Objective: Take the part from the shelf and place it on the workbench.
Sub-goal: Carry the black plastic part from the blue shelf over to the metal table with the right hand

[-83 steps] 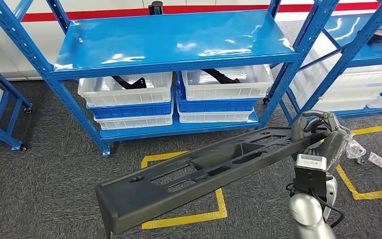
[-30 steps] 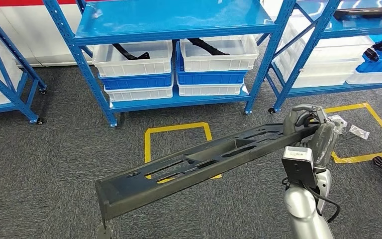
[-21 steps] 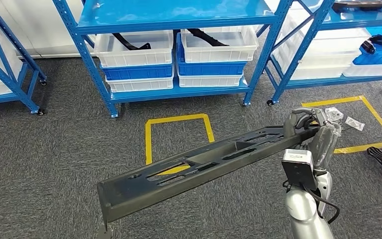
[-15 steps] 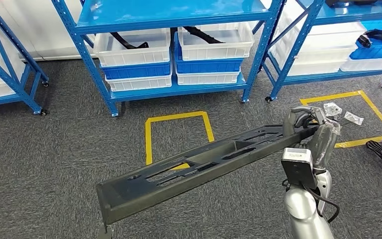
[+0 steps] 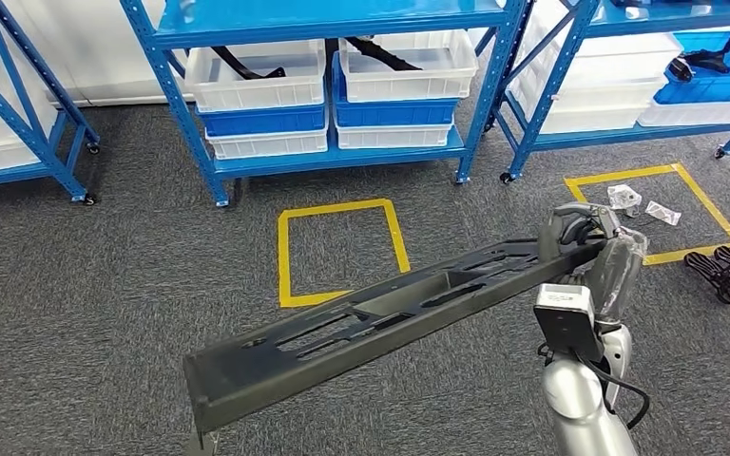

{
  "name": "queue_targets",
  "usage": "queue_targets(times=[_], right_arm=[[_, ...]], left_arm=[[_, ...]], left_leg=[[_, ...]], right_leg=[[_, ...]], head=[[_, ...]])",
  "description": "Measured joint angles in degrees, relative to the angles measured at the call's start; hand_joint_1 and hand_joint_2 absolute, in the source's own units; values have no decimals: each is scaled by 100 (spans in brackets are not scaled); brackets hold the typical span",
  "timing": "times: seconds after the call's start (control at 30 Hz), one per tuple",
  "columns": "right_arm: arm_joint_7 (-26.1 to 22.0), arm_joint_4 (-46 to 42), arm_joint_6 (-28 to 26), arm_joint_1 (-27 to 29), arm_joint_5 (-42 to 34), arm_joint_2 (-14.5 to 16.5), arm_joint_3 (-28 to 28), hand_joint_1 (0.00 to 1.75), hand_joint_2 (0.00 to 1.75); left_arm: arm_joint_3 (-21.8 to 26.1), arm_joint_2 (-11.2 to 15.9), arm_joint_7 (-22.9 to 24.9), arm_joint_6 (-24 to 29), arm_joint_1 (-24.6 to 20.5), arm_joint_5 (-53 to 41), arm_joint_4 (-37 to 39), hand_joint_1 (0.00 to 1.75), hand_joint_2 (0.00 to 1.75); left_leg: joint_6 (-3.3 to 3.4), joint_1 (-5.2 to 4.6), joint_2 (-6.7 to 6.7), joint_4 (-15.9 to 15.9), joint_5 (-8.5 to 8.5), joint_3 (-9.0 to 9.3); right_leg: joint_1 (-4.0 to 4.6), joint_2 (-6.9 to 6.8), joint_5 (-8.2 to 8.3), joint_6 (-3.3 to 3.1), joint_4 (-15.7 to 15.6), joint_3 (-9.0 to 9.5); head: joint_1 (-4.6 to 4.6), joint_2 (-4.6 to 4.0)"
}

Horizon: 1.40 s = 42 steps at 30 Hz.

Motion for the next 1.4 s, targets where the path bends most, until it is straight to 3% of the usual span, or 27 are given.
queue_targets(times=[0.03, 0.1, 0.17, 0.23, 0.27, 0.33, 0.4, 0.47, 0.53, 0.6, 0.67, 0.73, 0.77, 0.8, 0.87, 0.93, 1.03, 1.4], right_arm=[[1, -1, 0, 4, 3, -1, 1, 175, 175], [4, -1, 0, 8, 3, -2, 1, 175, 175], [6, -1, 0, 14, 2, -3, -1, 175, 175], [9, -1, 0, 23, -1, -4, -1, 175, 175], [10, -1, 0, 26, -2, -4, -1, 175, 175], [11, -1, -1, 25, -2, -4, -1, 175, 175], [12, -3, -2, 25, -2, -3, 0, 175, 175], [13, -5, -6, 44, -3, -4, -2, 175, 175], [14, -9, -9, 68, -10, -5, -6, 175, 175], [14, -24, -8, 74, -35, -2, -6, 175, 175], [14, -36, -4, 79, -74, 0, -5, 175, 175], [16, -36, -1, 92, -102, 1, -7, 175, 175], [16, -36, 0, 99, -108, 1, -7, 175, 175], [16, -37, 0, 104, -112, 1, -7, 175, 175], [16, -48, 0, 107, -114, 1, -8, 175, 175], [16, -68, 0, 102, -114, 0, -12, 175, 175], [16, -85, 0, 104, -125, 1, -19, 175, 175], [-48, -149, -17, 130, -270, 32, -55, 175, 175]], left_arm=[[-1, -1, 1, 0, 6, 0, 0, 0, 175], [-2, -1, 2, -1, 8, -1, 0, 0, 175], [-5, -3, 2, -6, 9, -4, 0, 0, 175], [-9, -5, 2, -11, 16, -6, 0, 0, 175], [-10, -5, 2, -13, 19, -7, 0, 0, 175], [-18, -9, 2, -17, 20, -11, 0, 0, 175], [-31, -10, 2, -22, 16, -20, 0, 0, 175], [-49, -9, 2, -25, 17, -33, 0, 0, 175], [-75, -7, 2, -26, 22, -48, 0, 0, 175], [-96, -6, 2, -26, 22, -56, 0, 0, 175], [-101, -5, 3, -26, 27, -58, 0, 0, 175], [-102, -4, 4, -26, 38, -59, 0, 0, 175], [-102, -3, 4, -26, 42, -59, 0, 0, 175], [-102, -2, 4, -26, 43, -60, 0, 0, 175], [-103, 0, 4, -26, 36, -60, 0, 0, 175], [-103, 1, 4, -26, 26, -61, 0, 0, 175], [-104, -3, 4, -25, 34, -61, 0, 0, 175], [-149, 3, 4, -15, 34, -61, 0, 0, 175]], left_leg=[[44, 1, 10, -16, 48, -36], [124, 11, 30, -37, 144, -118], [156, 9, 41, -34, 242, -237], [142, 13, 52, -26, 335, -345], [127, 17, 55, -21, 369, -380], [83, 27, 56, -2, 418, -440], [20, 10, 59, 37, 452, -504], [-53, -7, 62, 62, 496, -565], [-116, 12, 56, 93, 489, -606], [-168, 33, 41, 417, 242, -746], [-210, 45, 25, 1130, -166, -1042], [-226, 53, 19, 1647, -345, -1239], [-221, 56, 19, 1620, -281, -1194], [-207, 58, 19, 1381, -133, -1039], [-155, 51, 12, 615, 174, -588], [-113, 39, 2, 143, 275, -353], [-80, -6, -2, 69, 289, -383], [54, -122, -6, 120, 351, -491]], right_leg=[[-8, 3, -20, 20, 34, -46], [-18, 14, -258, 4, 357, -211], [-21, 25, -665, -20, 1124, -480], [-36, 28, -871, 24, 1591, -553], [-50, 27, -829, 70, 1455, -410], [-86, 25, -633, 166, 698, 112], [-79, 34, -518, 179, 31, 520], [-47, 49, -509, 113, -107, 571], [-71, 54, -467, 30, -94, 529], [-101, 50, -419, -71, -106, 506], [-86, 44, -381, -154, -105, 466], [-63, 42, -352, -195, -98, 421], [-56, 43, -343, -201, -93, 405], [-52, 45, -336, -204, -85, 396], [-33, 49, -327, -192, -63, 383], [6, 48, -316, -162, -37, 344], [31, 41, -298, -115, -25, 279], [-66, 38, -179, 66, -83, 219]], head=[[1, 0], [14, 0], [28, 0], [32, 0], [34, 0], [42, 0], [42, 0], [40, 0], [38, 0], [26, 0], [15, 0], [16, 0], [16, 0], [15, 0], [14, 0], [22, 0], [27, 0], [22, 0]])
